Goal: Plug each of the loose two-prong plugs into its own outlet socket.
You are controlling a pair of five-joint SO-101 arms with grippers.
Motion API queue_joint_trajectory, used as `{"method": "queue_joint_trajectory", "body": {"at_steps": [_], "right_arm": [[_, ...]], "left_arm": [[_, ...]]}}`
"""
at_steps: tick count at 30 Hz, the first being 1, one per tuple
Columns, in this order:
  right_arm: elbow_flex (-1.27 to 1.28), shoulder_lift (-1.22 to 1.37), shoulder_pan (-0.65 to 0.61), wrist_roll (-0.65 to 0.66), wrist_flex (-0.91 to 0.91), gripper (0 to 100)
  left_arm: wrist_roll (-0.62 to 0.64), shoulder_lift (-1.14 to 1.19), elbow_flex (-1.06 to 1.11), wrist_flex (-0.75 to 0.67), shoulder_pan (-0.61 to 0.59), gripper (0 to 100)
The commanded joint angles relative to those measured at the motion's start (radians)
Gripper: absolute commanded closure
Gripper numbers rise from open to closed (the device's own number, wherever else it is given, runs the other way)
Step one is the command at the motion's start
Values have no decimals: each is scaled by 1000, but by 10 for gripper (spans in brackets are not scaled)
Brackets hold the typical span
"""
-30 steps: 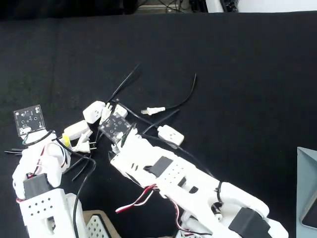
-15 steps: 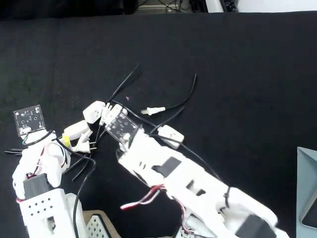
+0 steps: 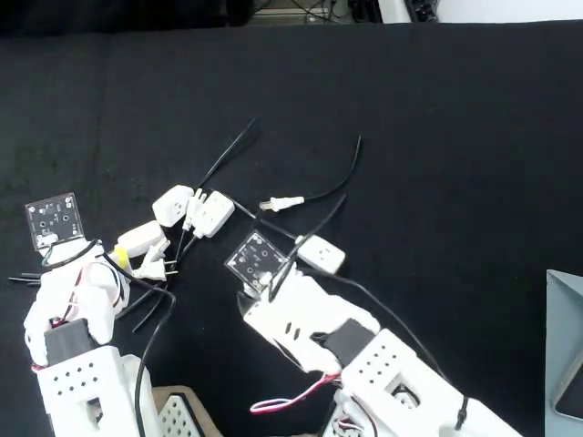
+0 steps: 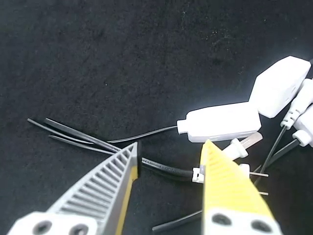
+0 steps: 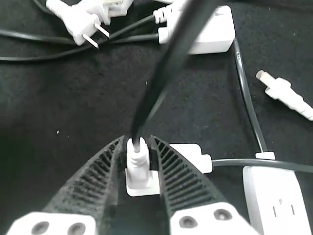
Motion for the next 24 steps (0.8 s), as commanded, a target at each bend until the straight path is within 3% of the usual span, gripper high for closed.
{"method": "queue_joint_trajectory", "body": {"at_steps": [1, 7, 17, 24], "right_arm": [[18, -44, 18, 15, 78, 985], [7, -67, 25, 15, 72, 985], [4, -81, 34, 15, -195, 986], [44, -88, 34, 9, -215, 986]], "left_arm": [[3, -8, -5, -18, 2, 791], [5, -8, -4, -18, 2, 791], [6, -8, -4, -20, 2, 790], [5, -8, -4, -20, 2, 790]]}}
